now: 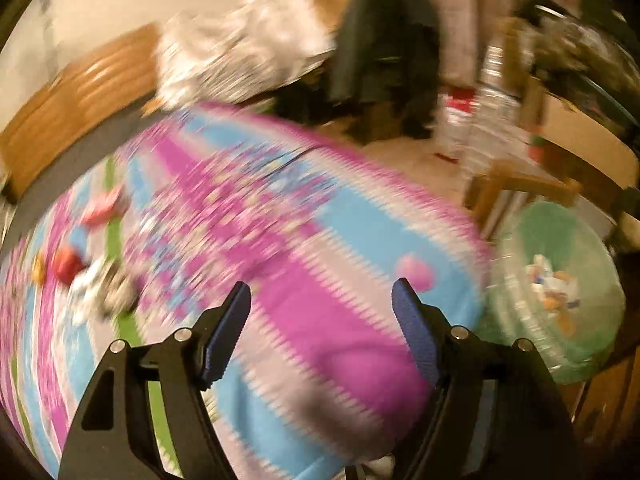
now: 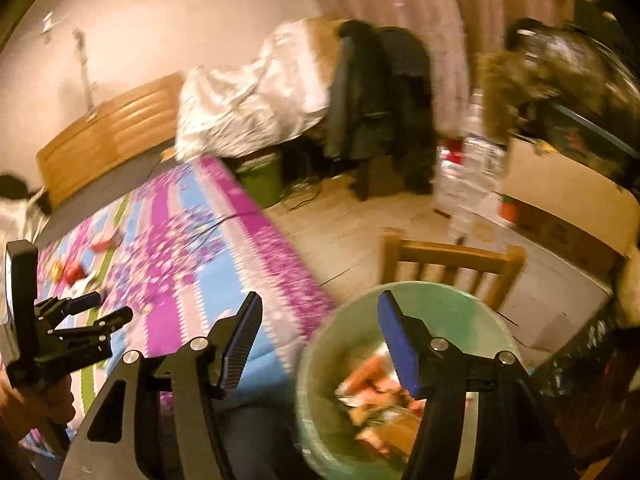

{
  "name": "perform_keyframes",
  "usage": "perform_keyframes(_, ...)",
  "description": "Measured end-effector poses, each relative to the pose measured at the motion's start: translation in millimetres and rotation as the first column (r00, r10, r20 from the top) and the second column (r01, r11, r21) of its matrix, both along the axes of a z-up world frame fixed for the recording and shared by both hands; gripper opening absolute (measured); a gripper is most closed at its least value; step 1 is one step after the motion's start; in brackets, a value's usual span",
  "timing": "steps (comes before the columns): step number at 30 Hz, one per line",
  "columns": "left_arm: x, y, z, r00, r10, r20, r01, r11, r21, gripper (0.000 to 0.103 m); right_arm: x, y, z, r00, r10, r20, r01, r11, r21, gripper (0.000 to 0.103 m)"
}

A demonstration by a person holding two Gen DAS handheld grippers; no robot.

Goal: Collect trash
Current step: 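Move both empty grippers back to the trash on the quilt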

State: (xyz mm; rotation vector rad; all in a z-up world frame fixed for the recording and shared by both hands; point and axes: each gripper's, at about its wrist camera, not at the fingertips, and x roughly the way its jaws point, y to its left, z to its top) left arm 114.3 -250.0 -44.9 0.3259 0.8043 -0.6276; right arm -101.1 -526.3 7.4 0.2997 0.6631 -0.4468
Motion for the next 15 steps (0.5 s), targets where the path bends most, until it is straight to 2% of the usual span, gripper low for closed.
perform_keyframes(4,23,59,-20,0.987,0.148,-0.060,-0.148,0.989,0.001,0.070,50,45,-11,0.988,0.148,-0.045,-0.148,0.989,0.009,0.064)
perform_keyframes(8,42,128,-42,0.945,0.304,-0.118,-0.304,0.952,0.018,0.070,100,95,-24,0.955,0.287,-0.079,-0.286,0.958,0.033,0.064)
perform_keyframes(10,52,163,-52,0.909,0.386,-0.157,-0.388,0.921,0.020,0.070,127,124,-31,0.927,0.362,-0.095,-0.359,0.932,0.047,0.064)
perform_keyframes(11,58,184,-57,0.883,0.434,-0.179,-0.438,0.899,0.016,0.070,137,135,-34,0.915,0.391,-0.097,-0.388,0.920,0.053,0.064)
perform_keyframes(12,60,196,-59,0.867,0.461,-0.188,-0.467,0.884,0.014,0.070,153,153,-37,0.893,0.439,-0.097,-0.435,0.898,0.063,0.064)
perform_keyframes(13,64,215,-63,0.841,0.504,-0.198,-0.512,0.859,0.011,0.070,166,166,-39,0.874,0.476,-0.096,-0.471,0.880,0.069,0.064)
perform_keyframes(15,68,239,-67,0.806,0.553,-0.210,-0.565,0.825,0.007,0.070,197,203,-43,0.819,0.565,-0.098,-0.561,0.825,0.064,0.064)
